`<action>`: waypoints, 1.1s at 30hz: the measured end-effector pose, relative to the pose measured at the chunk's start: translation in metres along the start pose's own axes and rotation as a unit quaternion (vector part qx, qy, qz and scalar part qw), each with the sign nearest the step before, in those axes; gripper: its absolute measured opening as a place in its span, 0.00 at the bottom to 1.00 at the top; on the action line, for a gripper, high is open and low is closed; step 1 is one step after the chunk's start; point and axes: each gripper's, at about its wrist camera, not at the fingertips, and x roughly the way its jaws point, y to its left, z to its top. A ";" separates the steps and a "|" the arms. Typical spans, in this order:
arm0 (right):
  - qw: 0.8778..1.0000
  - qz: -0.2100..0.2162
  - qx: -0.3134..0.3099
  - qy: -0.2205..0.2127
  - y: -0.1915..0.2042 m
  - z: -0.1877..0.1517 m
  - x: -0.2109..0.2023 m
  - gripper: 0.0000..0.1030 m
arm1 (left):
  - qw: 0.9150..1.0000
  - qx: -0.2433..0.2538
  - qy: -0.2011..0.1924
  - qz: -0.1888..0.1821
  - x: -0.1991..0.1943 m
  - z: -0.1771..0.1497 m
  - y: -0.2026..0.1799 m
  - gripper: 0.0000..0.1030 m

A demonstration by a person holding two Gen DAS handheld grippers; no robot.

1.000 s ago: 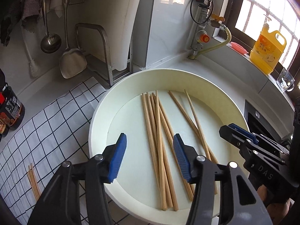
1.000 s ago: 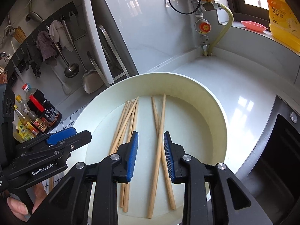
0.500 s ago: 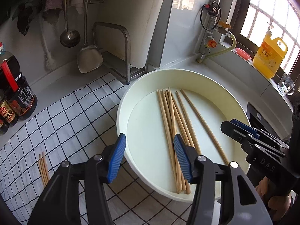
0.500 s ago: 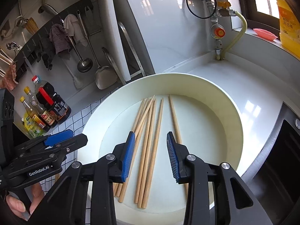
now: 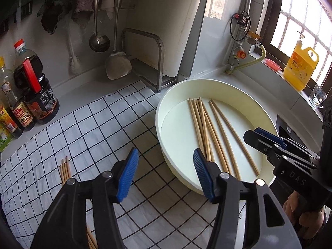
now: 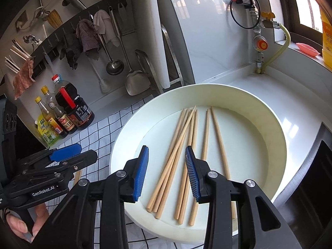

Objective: Organize utensils
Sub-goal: 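Move both open tools back above the remaining chopstick bundle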

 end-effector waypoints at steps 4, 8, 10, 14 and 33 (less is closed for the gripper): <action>1.000 0.007 -0.011 0.000 0.010 -0.001 -0.001 0.35 | 1.000 -0.005 0.002 0.008 -0.006 -0.007 0.007 0.53; 1.000 0.012 -0.022 0.001 0.021 -0.003 -0.002 0.36 | 1.000 -0.011 0.002 0.016 -0.013 -0.015 0.017 0.53; 1.000 0.015 -0.027 0.002 0.026 -0.005 -0.001 0.36 | 1.000 -0.015 0.002 0.019 -0.016 -0.018 0.022 0.54; 0.999 0.022 -0.039 0.011 0.038 -0.010 0.004 0.36 | 0.999 -0.028 0.002 0.022 -0.022 -0.027 0.036 0.56; 0.992 0.058 -0.099 0.047 0.095 -0.036 0.021 0.40 | 0.995 -0.064 0.019 0.071 -0.041 -0.082 0.109 0.58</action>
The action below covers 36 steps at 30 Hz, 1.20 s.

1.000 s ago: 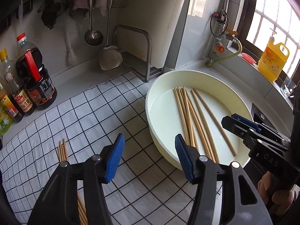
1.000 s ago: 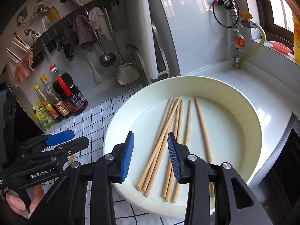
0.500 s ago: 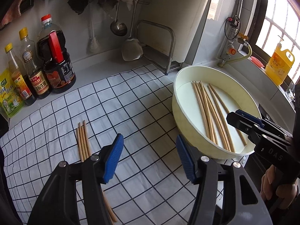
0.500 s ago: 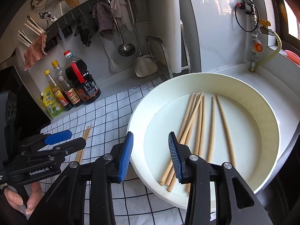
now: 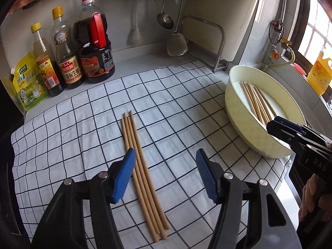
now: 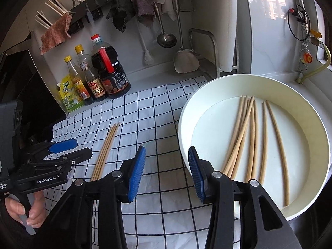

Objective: Organize utensils
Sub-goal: 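Move both open tools back above the remaining chopstick bundle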

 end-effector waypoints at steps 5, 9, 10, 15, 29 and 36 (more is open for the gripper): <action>1.000 0.007 -0.012 0.011 0.014 -0.003 0.010 0.41 | 1.000 -0.007 0.009 0.014 0.002 -0.010 0.019 0.59; 0.999 0.012 -0.021 0.022 0.024 -0.006 0.020 0.42 | 1.000 -0.017 0.011 0.015 0.003 -0.016 0.032 0.59; 0.999 0.013 -0.023 0.025 0.027 -0.007 0.023 0.42 | 1.000 -0.019 0.011 0.014 0.003 -0.017 0.035 0.59; 0.998 0.019 -0.033 0.042 0.039 -0.009 0.040 0.43 | 0.999 -0.029 0.014 0.012 0.007 -0.023 0.045 0.59; 0.995 0.038 -0.060 0.065 0.070 -0.007 0.073 0.44 | 0.998 -0.051 0.018 0.013 0.016 -0.029 0.069 0.62; 0.994 0.044 -0.062 0.073 0.071 -0.011 0.082 0.44 | 0.998 -0.061 0.021 0.018 0.021 -0.031 0.075 0.62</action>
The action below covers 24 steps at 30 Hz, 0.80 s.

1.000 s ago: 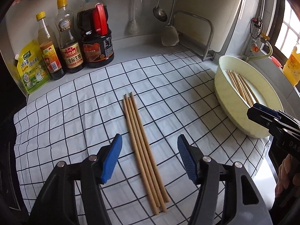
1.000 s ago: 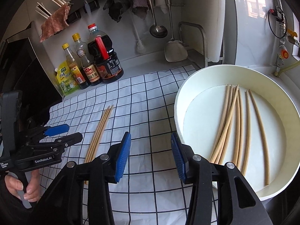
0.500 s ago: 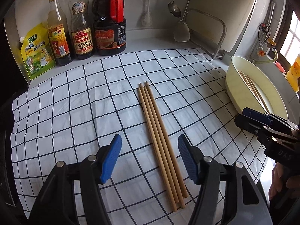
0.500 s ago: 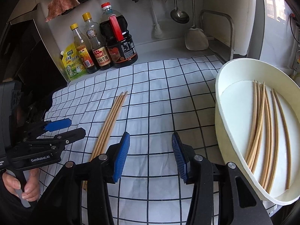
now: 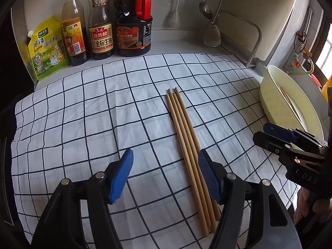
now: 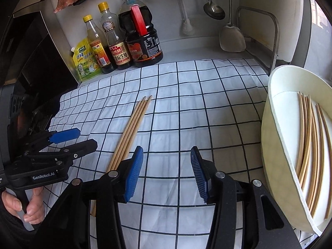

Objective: Organize utensils
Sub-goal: 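Move both open tools back above the remaining chopstick bundle, then lower both tools to the bundle and separate single chopsticks from it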

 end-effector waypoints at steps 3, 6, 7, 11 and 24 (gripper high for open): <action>1.000 0.002 0.002 0.005 -0.001 -0.002 0.004 0.45 | 1.000 -0.004 0.003 0.001 0.003 -0.001 0.002 0.62; 1.000 0.005 -0.001 0.014 0.001 -0.006 0.009 0.45 | 1.000 -0.009 0.005 0.003 0.006 -0.003 0.004 0.63; 1.000 0.006 -0.003 0.016 0.003 -0.007 0.011 0.46 | 1.000 -0.010 0.006 0.004 0.006 -0.004 0.005 0.63; 1.000 0.011 -0.011 0.022 0.012 -0.011 0.017 0.52 | 1.000 -0.015 0.012 0.006 0.011 -0.008 0.009 0.65; 0.998 -0.004 -0.037 0.042 0.043 -0.018 0.038 0.55 | 1.000 -0.016 0.014 0.011 0.011 -0.015 0.024 0.70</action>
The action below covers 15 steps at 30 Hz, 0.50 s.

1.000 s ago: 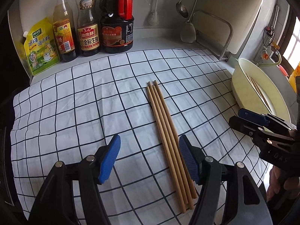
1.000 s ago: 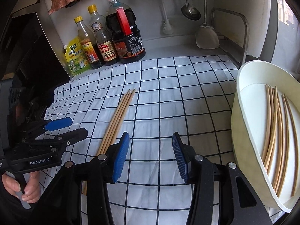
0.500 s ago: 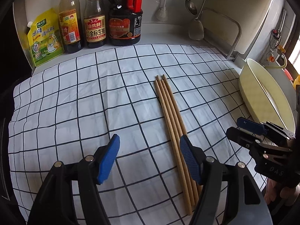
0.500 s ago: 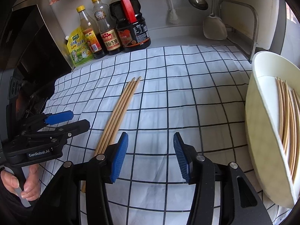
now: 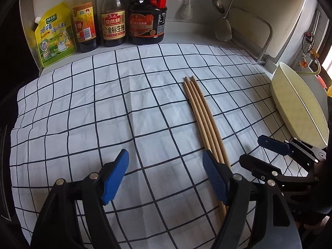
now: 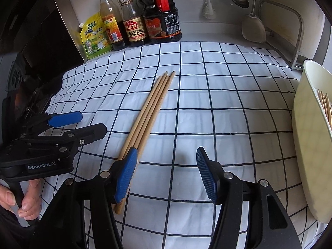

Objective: Organize utensils
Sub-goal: 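Lower both tools to the bundle and separate single chopsticks from it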

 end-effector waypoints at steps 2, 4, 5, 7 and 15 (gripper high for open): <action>1.000 -0.002 0.000 0.002 0.001 0.000 0.002 0.55 | 1.000 0.000 0.001 -0.001 0.001 0.000 0.001 0.70; 1.000 -0.002 0.001 0.005 0.003 0.000 0.005 0.55 | 1.000 0.000 0.002 0.000 0.002 0.000 0.003 0.70; 1.000 -0.004 0.000 0.007 0.004 0.000 0.007 0.55 | 1.000 -0.002 0.002 -0.001 0.002 0.000 0.004 0.71; 1.000 -0.007 -0.005 0.009 0.007 0.000 0.009 0.55 | 1.000 -0.005 0.001 -0.002 0.002 -0.001 0.006 0.71; 0.999 -0.026 -0.010 0.019 0.011 0.000 0.014 0.55 | 1.000 -0.011 0.003 -0.005 0.004 -0.002 0.008 0.72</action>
